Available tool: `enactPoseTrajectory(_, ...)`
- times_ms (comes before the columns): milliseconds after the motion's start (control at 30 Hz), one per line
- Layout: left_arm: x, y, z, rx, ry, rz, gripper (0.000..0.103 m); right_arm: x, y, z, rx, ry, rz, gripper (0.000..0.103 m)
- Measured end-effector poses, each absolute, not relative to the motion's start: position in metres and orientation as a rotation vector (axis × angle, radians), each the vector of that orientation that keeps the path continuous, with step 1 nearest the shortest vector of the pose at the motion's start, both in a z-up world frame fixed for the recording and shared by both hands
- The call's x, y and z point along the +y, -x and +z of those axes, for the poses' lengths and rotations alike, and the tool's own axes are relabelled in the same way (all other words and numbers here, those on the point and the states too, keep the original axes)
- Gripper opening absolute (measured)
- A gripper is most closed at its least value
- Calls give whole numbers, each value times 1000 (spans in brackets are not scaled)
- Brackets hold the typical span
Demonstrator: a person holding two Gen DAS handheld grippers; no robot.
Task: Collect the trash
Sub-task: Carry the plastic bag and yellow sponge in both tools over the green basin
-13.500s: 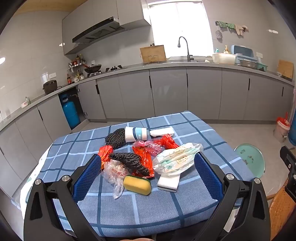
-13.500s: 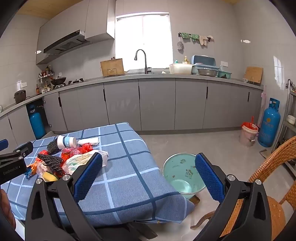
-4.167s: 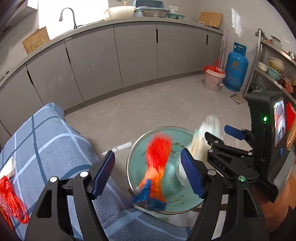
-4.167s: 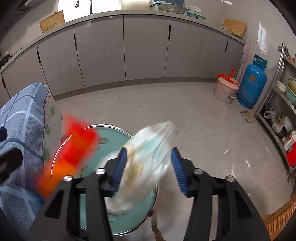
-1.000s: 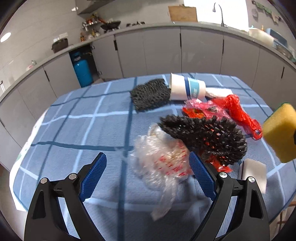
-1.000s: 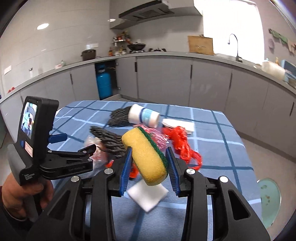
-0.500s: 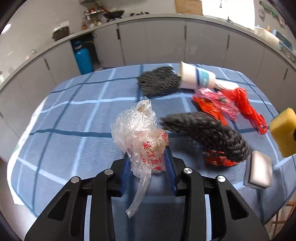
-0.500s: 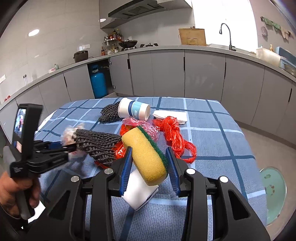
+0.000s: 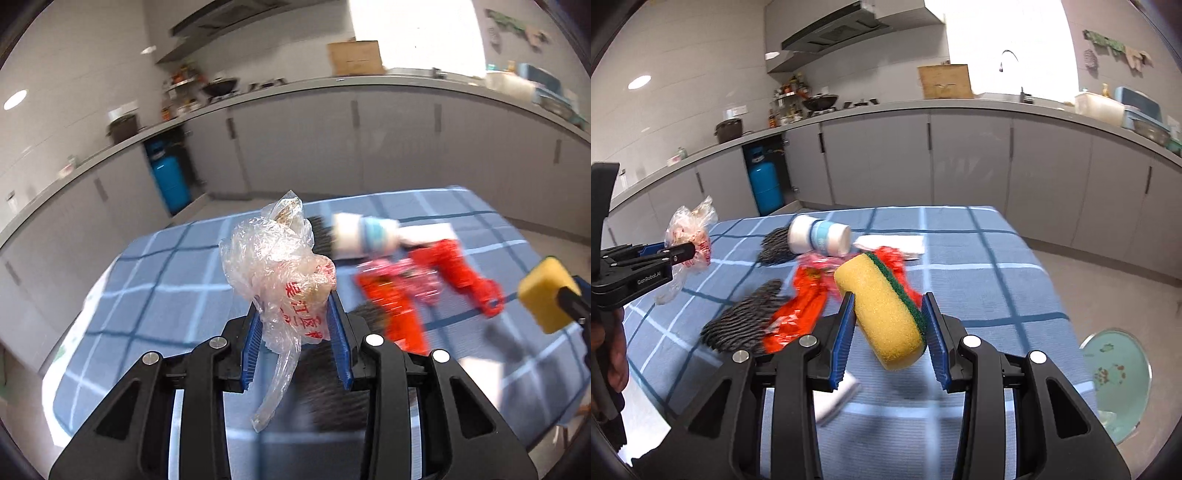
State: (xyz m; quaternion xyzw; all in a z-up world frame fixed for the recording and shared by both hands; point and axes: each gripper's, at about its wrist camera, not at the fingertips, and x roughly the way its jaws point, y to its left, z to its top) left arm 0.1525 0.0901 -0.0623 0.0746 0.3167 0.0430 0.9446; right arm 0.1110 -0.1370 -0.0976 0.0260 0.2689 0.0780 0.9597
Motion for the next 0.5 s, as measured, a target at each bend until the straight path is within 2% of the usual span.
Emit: enactPoseTrajectory(500, -57, -176, -62, 599, -284, -187, 35, -252, -117, -113, 579, -127, -141, 38)
